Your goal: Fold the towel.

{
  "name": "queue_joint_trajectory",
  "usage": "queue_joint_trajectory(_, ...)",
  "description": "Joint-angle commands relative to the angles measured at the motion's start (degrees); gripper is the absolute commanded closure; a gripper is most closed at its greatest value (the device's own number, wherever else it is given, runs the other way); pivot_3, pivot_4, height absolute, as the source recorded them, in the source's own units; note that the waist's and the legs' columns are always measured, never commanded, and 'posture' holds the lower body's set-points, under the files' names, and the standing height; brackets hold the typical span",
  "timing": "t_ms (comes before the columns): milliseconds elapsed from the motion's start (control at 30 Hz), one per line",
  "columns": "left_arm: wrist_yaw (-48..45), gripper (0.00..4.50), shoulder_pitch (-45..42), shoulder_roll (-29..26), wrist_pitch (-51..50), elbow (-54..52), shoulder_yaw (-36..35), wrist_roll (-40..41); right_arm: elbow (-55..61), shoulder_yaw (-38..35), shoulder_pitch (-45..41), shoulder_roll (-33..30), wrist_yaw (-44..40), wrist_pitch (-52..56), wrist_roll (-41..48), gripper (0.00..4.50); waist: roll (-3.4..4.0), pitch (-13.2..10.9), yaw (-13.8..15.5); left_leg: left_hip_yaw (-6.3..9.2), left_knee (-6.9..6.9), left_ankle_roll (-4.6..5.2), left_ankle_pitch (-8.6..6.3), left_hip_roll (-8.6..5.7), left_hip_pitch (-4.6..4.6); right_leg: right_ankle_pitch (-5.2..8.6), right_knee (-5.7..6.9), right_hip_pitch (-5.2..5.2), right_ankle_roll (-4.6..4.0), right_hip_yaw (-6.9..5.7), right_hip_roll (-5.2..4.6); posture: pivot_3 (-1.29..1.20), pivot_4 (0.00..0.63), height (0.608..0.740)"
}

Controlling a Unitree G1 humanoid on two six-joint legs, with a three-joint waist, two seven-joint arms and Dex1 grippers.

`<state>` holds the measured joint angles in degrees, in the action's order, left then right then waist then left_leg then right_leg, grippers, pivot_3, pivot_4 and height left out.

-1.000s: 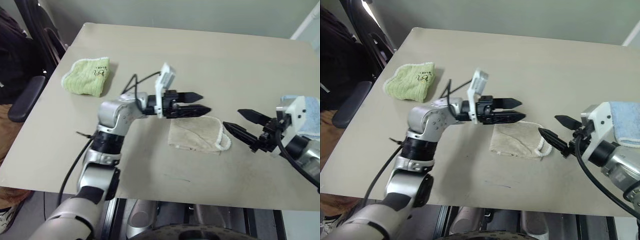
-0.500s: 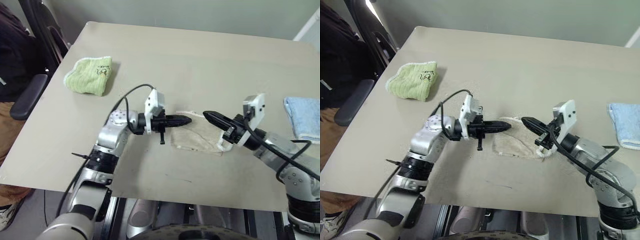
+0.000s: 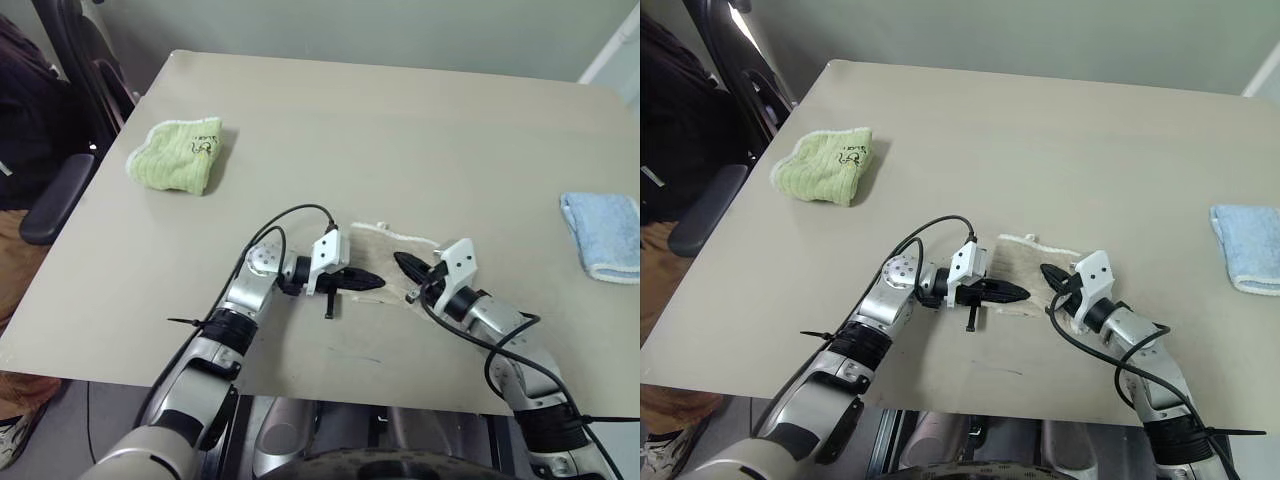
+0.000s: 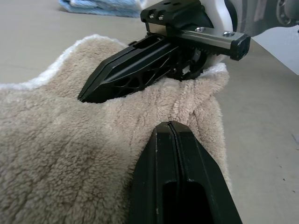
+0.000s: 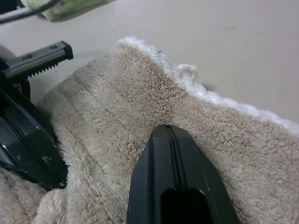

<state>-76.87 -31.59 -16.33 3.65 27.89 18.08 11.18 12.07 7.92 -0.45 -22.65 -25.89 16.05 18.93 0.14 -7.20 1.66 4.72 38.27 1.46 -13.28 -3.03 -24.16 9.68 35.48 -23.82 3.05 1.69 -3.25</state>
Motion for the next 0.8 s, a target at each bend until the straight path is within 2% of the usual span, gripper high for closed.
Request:
queue_joint_trajectory(33,-2.6,4.49,-0.4,-0.7,-5.6,-2.5,-0.9,2.7,-1.7,-1.7,0.5,0.1,-0.4,3.2,0.5,4.50,0.00,0.0,0.0,0.03,-0.01,0.01,-0.02,0.01,0.07,0.00,-0.07,0.11,0.01,-0.01,0.01,0.00,0.150,0.733)
queue_joint_trajectory(67,-2.7,4.49,-0.5,-1.0,-6.9,-3.6,-1.6,3.7,-0.2,-3.1,0.0,0.1,-1.0,4.7,2.9,4.50,0.01,0.0,0.0,0.06,-0.01,0.01,-0.03,0.02,0.11,0.01,-0.15,0.20,0.04,-0.02,0.03,0.00,0.150,0.733)
queue_joint_trajectory(167,-1.1,4.50,-0.5,-2.2,-7.1,-8.3,-4.1,5.1,7.0,-8.7,-1.2,-0.4,-2.8,9.7,12.8,3.92,0.05,0.0,0.0,0.07,-0.01,0.02,-0.03,0.01,0.01,0.00,-0.30,0.21,0.09,-0.02,0.03,0.00,0.150,0.733)
queue_joint_trajectory(233,0.0,4.50,-0.8,-3.1,-10.8,-12.3,-6.3,7.5,11.7,-12.4,-2.5,-1.8,-2.9,14.1,19.0,3.31,0.08,0.0,0.0,0.05,0.00,-0.08,0.05,-0.01,-0.31,-0.03,-0.36,-0.06,0.10,-0.03,0.04,0.00,0.150,0.733)
queue_joint_trajectory(267,0.5,4.50,-0.9,-3.5,-12.7,-13.7,-7.1,8.6,13.3,-13.7,-3.0,-2.5,-2.7,15.8,20.9,2.99,0.08,0.0,0.0,0.02,0.00,-0.62,0.38,-0.01,-0.46,-0.02,-0.36,-0.22,0.11,-0.02,0.04,0.00,0.150,0.733)
queue_joint_trajectory(333,1.7,4.50,-1.1,-3.9,-14.8,-15.5,-8.4,9.8,15.5,-16.5,-4.0,-3.8,-2.1,19.1,25.3,2.25,0.07,0.0,0.0,-0.04,-0.01,-0.64,0.41,-0.01,-0.78,-0.03,-0.39,-0.54,0.14,-0.02,0.03,0.00,0.150,0.733)
queue_joint_trajectory(367,2.3,4.32,-1.4,-4.2,-15.2,-15.8,-9.2,10.1,16.5,-18.2,-4.7,-4.8,-1.7,20.9,27.9,1.89,0.07,0.0,0.0,-0.05,-0.01,-0.54,0.46,0.00,-0.83,-0.03,-0.43,-0.58,0.14,-0.02,0.03,0.00,0.150,0.733)
queue_joint_trajectory(433,2.2,3.92,-1.8,-5.3,-16.4,-16.4,-10.3,10.9,17.7,-22.0,-5.8,-7.6,-1.7,25.0,33.6,1.24,0.08,0.0,0.1,-0.05,-0.05,-0.32,0.54,0.00,-0.83,0.03,-0.44,-0.58,0.17,-0.02,0.02,0.00,0.150,0.733)
queue_joint_trajectory(533,1.5,2.84,-1.8,-7.4,-18.5,-16.7,-11.2,11.9,17.2,-26.6,-5.9,-13.9,-2.7,31.8,41.1,0.15,0.07,0.0,0.2,-0.05,-0.09,-0.21,0.55,0.00,-0.87,0.06,-0.46,-0.60,0.27,-0.01,0.02,0.00,0.150,0.733)
queue_joint_trajectory(567,1.6,2.50,-1.8,-7.9,-19.4,-16.7,-11.4,12.2,16.5,-27.6,-5.8,-15.7,-2.8,33.6,42.9,0.00,0.07,0.0,0.2,-0.05,-0.10,-0.23,0.52,0.00,-0.88,0.06,-0.46,-0.62,0.29,-0.01,0.02,0.00,0.150,0.733)
queue_joint_trajectory(700,2.1,1.09,-1.1,-9.7,-24.3,-18.0,-12.8,14.6,13.5,-31.2,-4.4,-21.3,-4.3,39.8,50.2,0.00,0.05,-0.1,0.2,-0.04,-0.17,-0.57,0.33,0.01,-0.89,0.11,-0.46,-0.64,0.30,-0.01,0.01,0.00,0.150,0.733)
queue_joint_trajectory(800,2.8,0.03,0.4,-11.2,-22.9,-18.3,-12.0,12.2,9.4,-33.0,-2.8,-23.8,-4.4,44.7,54.8,0.00,0.05,-0.1,0.2,-0.05,-0.17,-0.57,0.33,0.02,-0.89,0.13,-0.44,-0.66,0.26,0.00,0.02,0.00,0.150,0.733)
